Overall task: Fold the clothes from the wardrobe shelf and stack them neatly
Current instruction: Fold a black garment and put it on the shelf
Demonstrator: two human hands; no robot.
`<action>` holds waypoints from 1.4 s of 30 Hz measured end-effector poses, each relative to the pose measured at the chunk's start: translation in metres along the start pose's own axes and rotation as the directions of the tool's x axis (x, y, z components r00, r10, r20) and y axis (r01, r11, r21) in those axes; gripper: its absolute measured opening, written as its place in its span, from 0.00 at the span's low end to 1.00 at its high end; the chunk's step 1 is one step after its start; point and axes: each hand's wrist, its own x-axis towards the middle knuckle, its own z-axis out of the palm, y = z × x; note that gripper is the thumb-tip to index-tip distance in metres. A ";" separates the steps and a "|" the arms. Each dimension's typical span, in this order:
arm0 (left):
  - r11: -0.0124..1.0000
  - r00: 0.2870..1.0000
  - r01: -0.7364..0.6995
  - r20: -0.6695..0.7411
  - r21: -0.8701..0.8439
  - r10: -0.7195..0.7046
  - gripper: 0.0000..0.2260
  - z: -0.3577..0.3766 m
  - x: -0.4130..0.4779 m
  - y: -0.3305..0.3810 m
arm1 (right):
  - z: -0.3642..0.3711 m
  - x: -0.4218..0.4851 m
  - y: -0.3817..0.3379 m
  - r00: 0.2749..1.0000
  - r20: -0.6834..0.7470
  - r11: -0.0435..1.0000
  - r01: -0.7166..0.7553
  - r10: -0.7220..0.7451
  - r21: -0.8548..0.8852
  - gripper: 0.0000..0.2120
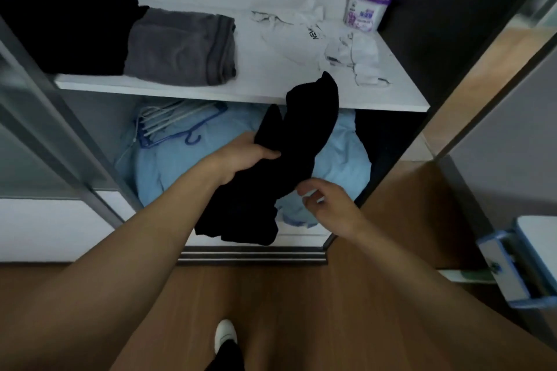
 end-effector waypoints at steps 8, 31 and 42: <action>0.960 0.997 0.033 0.061 0.279 -0.052 0.04 0.056 -0.072 -0.020 | -0.020 -0.041 0.010 0.974 -0.212 0.972 0.121 -0.078 0.199 0.29; 0.991 0.913 -0.121 -0.386 0.053 0.132 0.09 0.029 -0.174 -0.020 | -0.007 -0.090 -0.057 0.990 0.084 0.950 0.083 -0.113 0.300 0.07; 0.960 0.949 -0.244 -0.239 -0.138 0.207 0.21 -0.015 -0.205 -0.037 | 0.005 -0.095 -0.121 0.988 0.126 0.874 0.014 -0.085 0.485 0.04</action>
